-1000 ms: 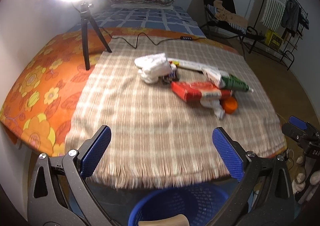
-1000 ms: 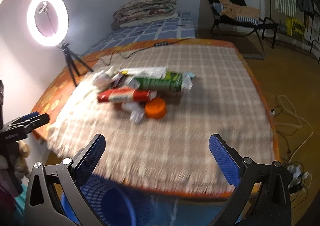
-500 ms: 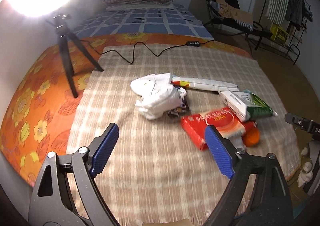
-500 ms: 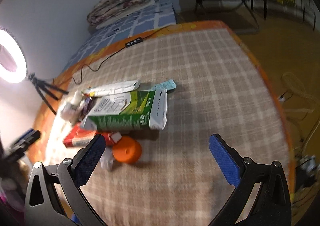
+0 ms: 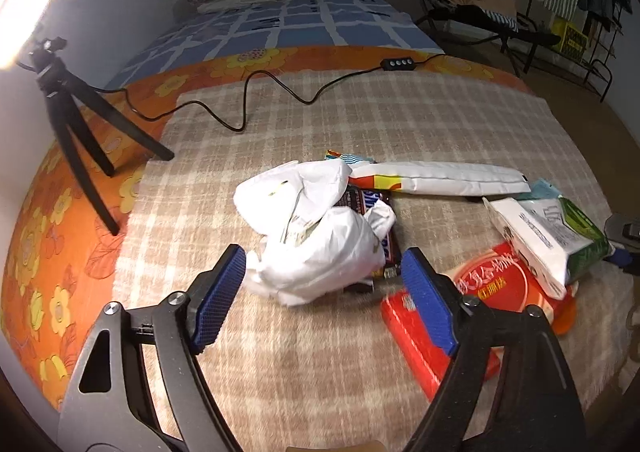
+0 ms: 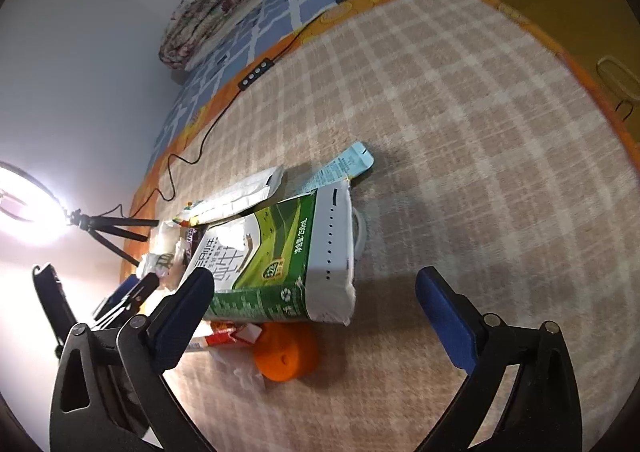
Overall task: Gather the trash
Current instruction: 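Reach the left tool to the white plastic bag while the right tool reaches the green milk carton, then close the left tool on the white bag while the right tool grips the milk carton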
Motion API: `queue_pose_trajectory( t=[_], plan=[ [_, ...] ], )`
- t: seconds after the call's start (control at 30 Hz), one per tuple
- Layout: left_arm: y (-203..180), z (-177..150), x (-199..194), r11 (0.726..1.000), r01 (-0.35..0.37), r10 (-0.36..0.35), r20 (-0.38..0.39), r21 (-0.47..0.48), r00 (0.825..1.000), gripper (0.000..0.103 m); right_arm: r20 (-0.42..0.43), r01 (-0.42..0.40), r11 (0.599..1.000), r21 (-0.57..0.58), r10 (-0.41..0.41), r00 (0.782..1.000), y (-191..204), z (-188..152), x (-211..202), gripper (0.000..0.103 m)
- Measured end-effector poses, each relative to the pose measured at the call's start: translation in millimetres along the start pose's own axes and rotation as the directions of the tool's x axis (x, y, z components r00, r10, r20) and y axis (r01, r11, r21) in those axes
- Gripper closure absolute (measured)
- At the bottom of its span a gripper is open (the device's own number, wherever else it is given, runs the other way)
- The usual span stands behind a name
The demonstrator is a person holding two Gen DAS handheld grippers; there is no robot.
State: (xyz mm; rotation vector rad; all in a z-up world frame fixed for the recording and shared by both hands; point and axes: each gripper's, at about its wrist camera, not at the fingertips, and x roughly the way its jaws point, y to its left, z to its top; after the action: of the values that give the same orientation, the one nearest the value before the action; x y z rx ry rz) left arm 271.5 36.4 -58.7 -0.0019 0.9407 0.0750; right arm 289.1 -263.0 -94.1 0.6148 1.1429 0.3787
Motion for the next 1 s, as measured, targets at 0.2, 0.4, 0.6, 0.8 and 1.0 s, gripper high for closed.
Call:
queue_pose_trajectory(
  t=[0.2, 0.4, 0.6, 0.8, 1.0],
  plan=[
    [7.4, 5.6, 15.1, 0.999, 0.044, -0.045, -0.020, -0.032, 0.999, 0.038, -0.030, -0.053, 0.998, 0.035, 0.054, 0.998, 1.8, 0.2, 8.7, 0.012],
    [14.9, 7.9, 13.1, 0.994, 0.095, -0.096, -0.014, -0.053, 0.995, 0.063, -0.047, -0.082, 0.994, 0.066, 0.085, 0.995, 1.6, 0.4, 12.5, 0.033],
    [19.8, 3.7, 4.4, 0.991, 0.118, -0.118, -0.009, -0.057, 0.993, 0.067, -0.045, -0.118, 0.991, 0.056, 0.120, 0.992, 7.0, -1.2, 8.4, 0.060],
    [32.2, 1.7, -10.6, 0.984, 0.154, -0.154, 0.002, -0.089, 0.988, 0.100, 0.006, -0.143, 0.990, -0.009, 0.143, 0.990, 23.5, -1.6, -7.9, 0.073],
    [43.2, -2.6, -28.3, 0.984, 0.150, -0.148, 0.028, -0.099, 0.989, 0.101, 0.064, -0.131, 0.985, -0.114, 0.139, 0.988, 45.3, -4.8, -26.0, 0.078]
  ],
)
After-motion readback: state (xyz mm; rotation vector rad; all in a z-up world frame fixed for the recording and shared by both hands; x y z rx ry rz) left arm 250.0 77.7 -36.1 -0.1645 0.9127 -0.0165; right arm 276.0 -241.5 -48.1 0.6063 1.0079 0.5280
